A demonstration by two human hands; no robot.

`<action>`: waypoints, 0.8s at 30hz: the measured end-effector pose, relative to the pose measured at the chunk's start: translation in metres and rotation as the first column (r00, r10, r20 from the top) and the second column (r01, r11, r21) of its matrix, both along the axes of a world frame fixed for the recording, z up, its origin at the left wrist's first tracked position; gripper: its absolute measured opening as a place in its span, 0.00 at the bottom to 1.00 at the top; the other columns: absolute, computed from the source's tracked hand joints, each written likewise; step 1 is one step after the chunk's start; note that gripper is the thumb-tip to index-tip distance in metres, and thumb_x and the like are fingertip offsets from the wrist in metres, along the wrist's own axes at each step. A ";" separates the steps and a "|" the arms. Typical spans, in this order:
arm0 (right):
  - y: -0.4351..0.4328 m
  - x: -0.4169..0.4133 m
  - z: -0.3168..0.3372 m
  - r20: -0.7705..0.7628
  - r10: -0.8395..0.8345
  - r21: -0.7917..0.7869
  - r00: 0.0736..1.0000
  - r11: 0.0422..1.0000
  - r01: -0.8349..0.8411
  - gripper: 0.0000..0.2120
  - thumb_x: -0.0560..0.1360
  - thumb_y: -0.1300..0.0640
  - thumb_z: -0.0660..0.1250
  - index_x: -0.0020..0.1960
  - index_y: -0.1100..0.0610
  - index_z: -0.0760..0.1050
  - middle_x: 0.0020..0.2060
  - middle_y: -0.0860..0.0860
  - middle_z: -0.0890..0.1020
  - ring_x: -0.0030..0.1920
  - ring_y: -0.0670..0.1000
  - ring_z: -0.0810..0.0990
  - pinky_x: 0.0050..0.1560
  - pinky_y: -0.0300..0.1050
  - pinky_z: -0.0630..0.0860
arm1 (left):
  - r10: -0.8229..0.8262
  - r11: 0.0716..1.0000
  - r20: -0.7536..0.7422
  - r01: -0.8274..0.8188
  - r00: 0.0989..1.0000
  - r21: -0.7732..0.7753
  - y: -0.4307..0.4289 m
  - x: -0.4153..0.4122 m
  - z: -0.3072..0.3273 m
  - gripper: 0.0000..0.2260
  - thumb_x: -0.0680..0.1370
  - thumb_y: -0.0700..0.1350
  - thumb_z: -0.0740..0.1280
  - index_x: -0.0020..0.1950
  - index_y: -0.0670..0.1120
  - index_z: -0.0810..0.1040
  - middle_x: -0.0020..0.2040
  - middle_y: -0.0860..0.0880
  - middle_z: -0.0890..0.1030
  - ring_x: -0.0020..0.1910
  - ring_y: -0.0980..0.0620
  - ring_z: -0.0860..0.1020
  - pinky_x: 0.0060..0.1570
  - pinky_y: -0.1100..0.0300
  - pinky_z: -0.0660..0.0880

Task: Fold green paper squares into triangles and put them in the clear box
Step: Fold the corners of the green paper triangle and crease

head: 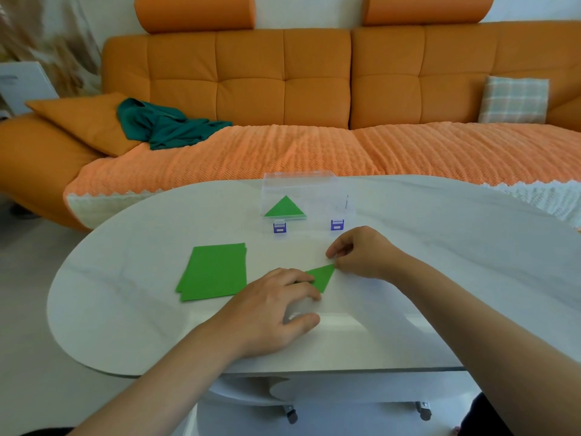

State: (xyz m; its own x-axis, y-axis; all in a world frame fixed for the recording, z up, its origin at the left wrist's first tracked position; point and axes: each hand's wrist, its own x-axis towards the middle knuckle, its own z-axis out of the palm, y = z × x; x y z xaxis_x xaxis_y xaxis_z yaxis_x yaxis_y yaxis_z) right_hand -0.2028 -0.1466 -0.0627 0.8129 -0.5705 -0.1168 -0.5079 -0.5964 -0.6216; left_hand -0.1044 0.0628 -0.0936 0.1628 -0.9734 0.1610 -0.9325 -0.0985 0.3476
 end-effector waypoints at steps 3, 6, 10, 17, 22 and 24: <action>-0.006 -0.001 -0.003 0.040 -0.085 -0.054 0.996 0.995 0.087 0.16 0.73 0.65 0.61 0.43 0.49 0.84 0.31 0.43 0.77 0.30 0.44 0.73 0.29 0.30 0.67 | -0.003 1.000 0.022 0.003 1.000 0.002 -0.001 0.000 0.002 0.20 0.75 0.65 0.56 0.62 0.60 0.75 0.65 0.62 0.71 0.65 0.63 0.66 0.64 0.65 0.64; -0.008 0.000 -0.009 0.076 -0.113 -0.066 0.991 0.991 0.118 0.15 0.73 0.65 0.61 0.42 0.48 0.82 0.36 0.43 0.78 0.34 0.43 0.75 0.32 0.30 0.68 | 0.013 0.999 0.020 -0.013 1.000 -0.032 -0.006 -0.001 0.002 0.19 0.75 0.65 0.58 0.61 0.58 0.75 0.60 0.62 0.73 0.60 0.61 0.69 0.61 0.62 0.68; -0.002 -0.003 -0.011 0.090 0.027 -0.105 0.996 0.994 -0.017 0.15 0.73 0.63 0.62 0.44 0.45 0.80 0.45 0.42 0.78 0.40 0.42 0.75 0.40 0.31 0.68 | 0.106 0.987 -0.074 -0.114 0.992 -0.115 -0.018 0.000 0.001 0.14 0.75 0.56 0.69 0.59 0.55 0.74 0.52 0.60 0.77 0.54 0.58 0.72 0.56 0.60 0.70; 0.002 -0.017 -0.008 0.015 0.294 -0.160 0.956 0.944 -0.287 0.10 0.70 0.47 0.73 0.50 0.38 0.80 0.50 0.39 0.75 0.42 0.34 0.73 0.45 0.32 0.66 | 0.142 0.979 -0.074 -0.151 0.987 -0.139 -0.029 0.017 0.002 0.07 0.73 0.47 0.71 0.49 0.54 0.77 0.44 0.58 0.78 0.46 0.57 0.74 0.49 0.57 0.74; 0.011 -0.016 -0.012 0.056 0.290 -0.215 0.955 0.938 -0.272 0.15 0.70 0.45 0.75 0.56 0.40 0.80 0.48 0.40 0.78 0.40 0.37 0.74 0.43 0.32 0.67 | 0.077 0.988 -0.085 -0.088 0.993 -0.125 -0.031 0.024 0.004 0.09 0.71 0.53 0.72 0.49 0.55 0.77 0.44 0.59 0.78 0.46 0.58 0.74 0.49 0.59 0.73; 0.014 -0.015 -0.011 0.055 0.246 -0.162 0.968 0.959 -0.234 0.16 0.70 0.45 0.75 0.57 0.41 0.80 0.45 0.40 0.80 0.40 0.39 0.74 0.43 0.30 0.67 | 0.058 0.990 -0.074 -0.067 0.996 -0.123 -0.031 0.025 0.005 0.09 0.71 0.53 0.72 0.49 0.54 0.77 0.45 0.58 0.78 0.46 0.58 0.74 0.50 0.59 0.73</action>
